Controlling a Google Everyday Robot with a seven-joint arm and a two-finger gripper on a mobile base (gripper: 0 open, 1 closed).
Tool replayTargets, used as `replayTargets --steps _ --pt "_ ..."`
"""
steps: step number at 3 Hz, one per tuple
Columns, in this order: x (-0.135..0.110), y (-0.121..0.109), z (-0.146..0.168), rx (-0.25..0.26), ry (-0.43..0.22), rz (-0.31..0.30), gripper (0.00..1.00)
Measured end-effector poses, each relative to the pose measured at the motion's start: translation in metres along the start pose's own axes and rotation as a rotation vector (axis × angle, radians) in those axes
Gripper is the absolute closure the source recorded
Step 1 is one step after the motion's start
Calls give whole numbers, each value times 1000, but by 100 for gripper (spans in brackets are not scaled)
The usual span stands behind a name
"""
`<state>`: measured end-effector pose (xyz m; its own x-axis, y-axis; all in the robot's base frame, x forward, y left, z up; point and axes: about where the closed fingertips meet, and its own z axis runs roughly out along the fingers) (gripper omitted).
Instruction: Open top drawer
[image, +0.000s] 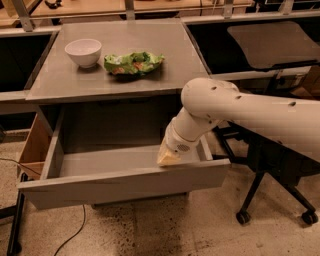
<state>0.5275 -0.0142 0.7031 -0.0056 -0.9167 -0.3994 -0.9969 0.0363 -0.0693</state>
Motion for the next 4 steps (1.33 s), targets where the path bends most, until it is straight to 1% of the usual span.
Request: replayTargets --steps 1,2,3,4 --pt "1 9 -6 -34 12 -45 100" --pt "-5 10 -30 -22 -9 -62 100" --pt "-19 3 -68 49 -48 -53 100" --pt "-29 -5 -106 136 -84 -10 100"
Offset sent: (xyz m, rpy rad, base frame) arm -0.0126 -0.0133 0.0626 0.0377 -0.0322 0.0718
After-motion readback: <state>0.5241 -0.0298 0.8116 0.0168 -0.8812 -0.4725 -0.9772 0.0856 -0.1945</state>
